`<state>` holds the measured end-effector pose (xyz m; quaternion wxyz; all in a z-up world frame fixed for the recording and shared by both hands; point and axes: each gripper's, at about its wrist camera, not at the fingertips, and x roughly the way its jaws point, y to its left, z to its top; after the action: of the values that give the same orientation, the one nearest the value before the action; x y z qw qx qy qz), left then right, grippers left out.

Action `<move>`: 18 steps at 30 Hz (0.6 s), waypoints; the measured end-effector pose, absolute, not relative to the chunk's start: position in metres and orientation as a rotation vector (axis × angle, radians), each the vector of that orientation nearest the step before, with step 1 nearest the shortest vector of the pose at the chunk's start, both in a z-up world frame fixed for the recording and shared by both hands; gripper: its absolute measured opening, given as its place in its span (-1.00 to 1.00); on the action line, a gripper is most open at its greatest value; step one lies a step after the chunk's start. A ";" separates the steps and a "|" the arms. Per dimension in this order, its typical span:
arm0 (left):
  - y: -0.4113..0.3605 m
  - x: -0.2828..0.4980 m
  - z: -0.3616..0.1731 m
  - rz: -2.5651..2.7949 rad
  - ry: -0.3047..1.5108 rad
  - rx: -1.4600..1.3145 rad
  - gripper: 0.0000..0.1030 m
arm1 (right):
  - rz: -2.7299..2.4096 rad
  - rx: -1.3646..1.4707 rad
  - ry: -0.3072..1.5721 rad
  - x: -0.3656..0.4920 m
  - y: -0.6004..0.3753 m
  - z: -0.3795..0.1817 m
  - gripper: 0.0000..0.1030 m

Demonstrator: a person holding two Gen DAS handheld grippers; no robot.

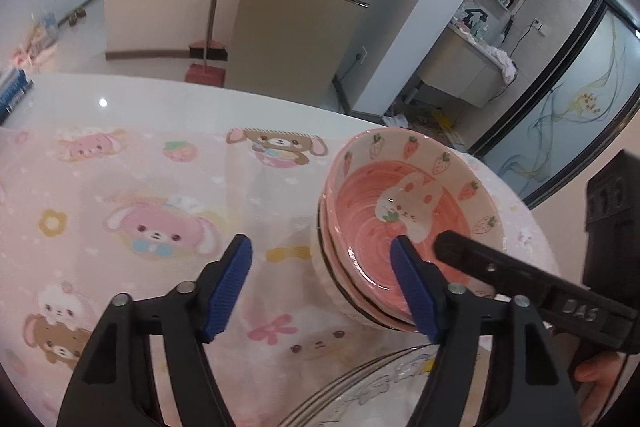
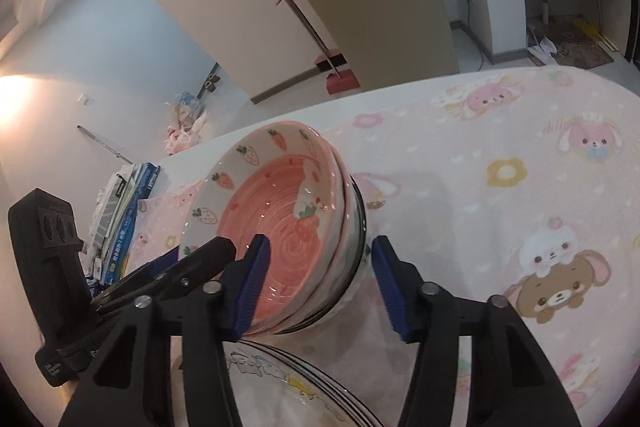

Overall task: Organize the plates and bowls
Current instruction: 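Close the right tool on the pink bowls' rim and lift them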

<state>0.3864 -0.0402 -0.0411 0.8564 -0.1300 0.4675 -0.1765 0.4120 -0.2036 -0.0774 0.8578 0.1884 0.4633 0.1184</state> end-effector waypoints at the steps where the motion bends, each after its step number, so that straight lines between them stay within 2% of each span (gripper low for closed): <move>1: -0.039 0.388 -0.043 -0.390 0.990 -0.298 0.17 | 0.248 0.396 0.975 0.411 -0.203 -0.077 -0.04; 3: -0.038 0.388 -0.045 -0.444 1.002 -0.346 -0.14 | 0.253 0.415 0.979 0.412 -0.204 -0.080 -0.04; 4: -0.038 0.388 -0.044 -0.451 1.005 -0.361 -0.15 | 0.257 0.428 0.984 0.413 -0.205 -0.082 -0.04; 13: -0.029 0.396 -0.054 -0.472 1.047 -0.455 -0.06 | 0.317 0.579 1.070 0.425 -0.217 -0.107 -0.04; 18: -0.019 0.405 -0.073 -0.523 1.113 -0.593 0.10 | 0.350 0.653 1.087 0.428 -0.228 -0.115 -0.04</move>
<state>0.4052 -0.0194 -0.0732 0.7759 -0.2739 0.5144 -0.2415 0.4276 -0.2275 -0.1154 0.7913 0.3036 0.5052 0.1627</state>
